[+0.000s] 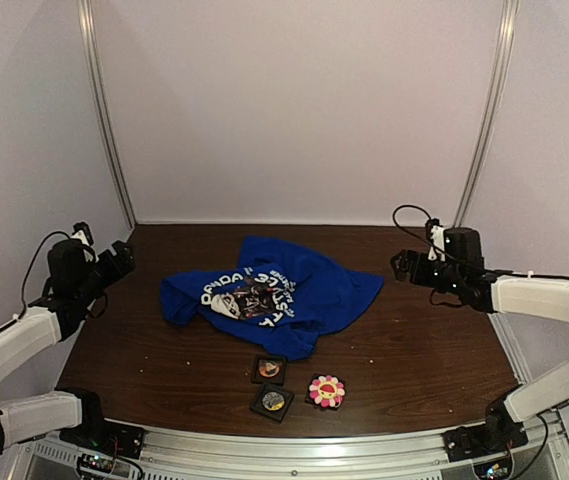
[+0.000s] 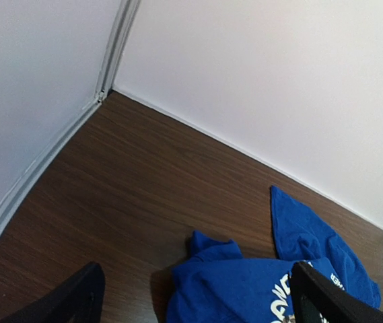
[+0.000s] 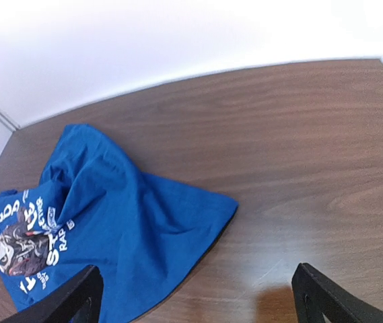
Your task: Remove the brooch from the garment
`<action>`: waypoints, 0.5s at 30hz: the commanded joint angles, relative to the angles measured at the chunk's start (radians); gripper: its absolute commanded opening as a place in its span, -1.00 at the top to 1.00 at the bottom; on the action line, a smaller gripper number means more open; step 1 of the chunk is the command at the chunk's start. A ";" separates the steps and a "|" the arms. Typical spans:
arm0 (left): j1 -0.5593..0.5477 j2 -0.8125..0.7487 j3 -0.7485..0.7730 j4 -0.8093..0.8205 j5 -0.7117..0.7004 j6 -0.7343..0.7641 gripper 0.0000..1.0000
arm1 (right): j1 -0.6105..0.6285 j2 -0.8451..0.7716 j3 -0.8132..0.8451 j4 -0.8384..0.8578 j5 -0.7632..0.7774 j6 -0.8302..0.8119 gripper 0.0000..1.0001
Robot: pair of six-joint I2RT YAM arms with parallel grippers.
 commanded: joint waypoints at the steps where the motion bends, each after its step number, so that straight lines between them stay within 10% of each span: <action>1: 0.124 -0.030 -0.105 0.255 0.039 -0.031 -0.95 | -0.136 -0.133 -0.115 0.179 -0.011 -0.086 -0.99; 15: 0.126 -0.049 -0.296 0.532 -0.148 0.211 -0.95 | -0.202 -0.315 -0.491 0.655 0.152 -0.286 -0.99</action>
